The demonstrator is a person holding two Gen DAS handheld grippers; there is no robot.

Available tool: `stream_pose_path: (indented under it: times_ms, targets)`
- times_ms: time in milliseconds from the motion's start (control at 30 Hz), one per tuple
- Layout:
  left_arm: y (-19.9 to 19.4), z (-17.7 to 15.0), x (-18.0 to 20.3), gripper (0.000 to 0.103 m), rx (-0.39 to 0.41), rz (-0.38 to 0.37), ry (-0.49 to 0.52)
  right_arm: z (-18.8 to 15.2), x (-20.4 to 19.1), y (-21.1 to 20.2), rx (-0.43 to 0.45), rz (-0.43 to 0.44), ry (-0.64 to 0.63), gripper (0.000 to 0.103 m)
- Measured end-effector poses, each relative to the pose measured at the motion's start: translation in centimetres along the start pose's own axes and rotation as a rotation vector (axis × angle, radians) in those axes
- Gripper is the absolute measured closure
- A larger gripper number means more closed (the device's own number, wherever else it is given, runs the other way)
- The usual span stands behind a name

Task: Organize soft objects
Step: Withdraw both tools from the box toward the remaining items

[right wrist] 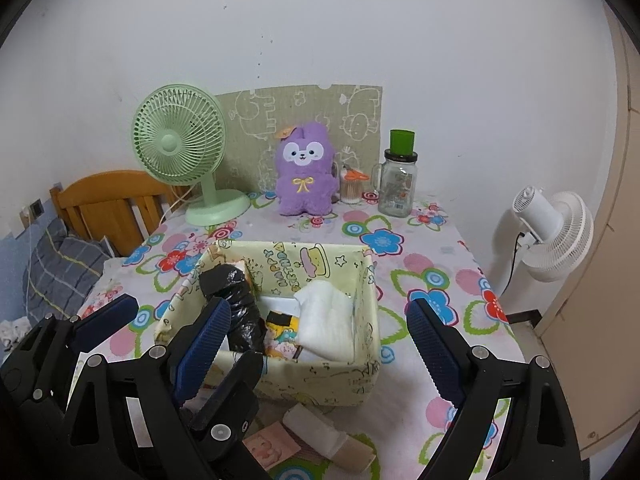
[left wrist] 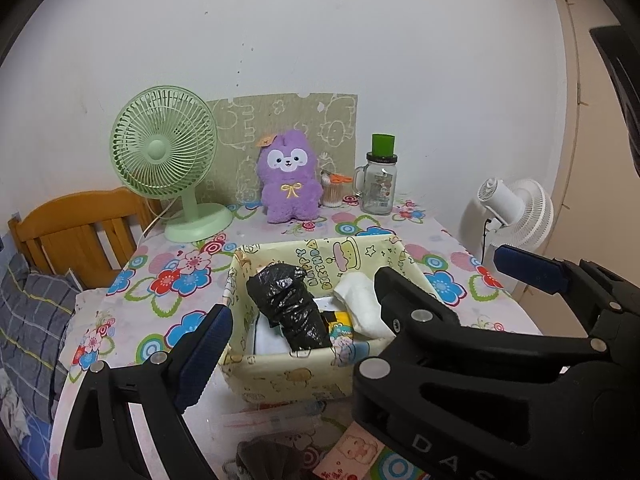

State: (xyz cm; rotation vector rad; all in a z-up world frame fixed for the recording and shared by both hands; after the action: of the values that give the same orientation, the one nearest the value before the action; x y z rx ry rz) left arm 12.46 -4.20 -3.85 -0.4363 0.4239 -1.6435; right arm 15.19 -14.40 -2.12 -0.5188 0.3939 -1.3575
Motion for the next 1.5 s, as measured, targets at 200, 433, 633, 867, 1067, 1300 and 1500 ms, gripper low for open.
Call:
stream_pose_path:
  times_ms: [200,433,633,867,1067,1300,1500]
  targets:
    - [-0.8,-0.7,0.5,0.009,0.0,-0.006,0.004,-0.7,0.0,-1.0,0.003,-0.007,-0.005,0.011]
    - [-1.5,-1.4,0.8,0.009,-0.005,-0.009,0.005,-1.8,0.2,-2.1,0.005,-0.007,0.001,0.011]
    - [-2.2,-2.2,1.0,0.009,-0.005,-0.013,0.009,-2.4,0.3,-2.5,0.001,-0.006,0.003,0.011]
    - [-2.7,-3.2,1.2,0.009,-0.008,-0.031,0.002,-3.5,0.5,-3.2,-0.002,-0.006,-0.006,0.011]
    - [-2.7,-4.1,1.2,0.009,-0.016,-0.045,0.0,-4.4,0.4,-3.4,-0.01,-0.002,-0.012,0.011]
    - [-2.3,-5.3,1.1,0.009,-0.039,-0.061,-0.002,-5.4,0.4,-3.2,-0.02,0.004,-0.036,0.012]
    - [-1.4,-6.5,0.8,0.009,-0.063,-0.067,-0.012,-6.5,0.2,-2.6,-0.031,0.019,-0.051,0.012]
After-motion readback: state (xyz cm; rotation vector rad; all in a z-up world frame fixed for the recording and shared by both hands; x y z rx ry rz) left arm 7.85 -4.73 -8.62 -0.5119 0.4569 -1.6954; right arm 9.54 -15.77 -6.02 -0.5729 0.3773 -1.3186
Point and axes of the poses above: each gripper's, at about its wrist camera, not at the fingertips, and y roughly the way its jaws point, x to its right, z to its top, the point moved 2 cm from there along y, roughly the way its jaws point, and after that the axes turned 3 degrees about -z, right-handed, at the moved point
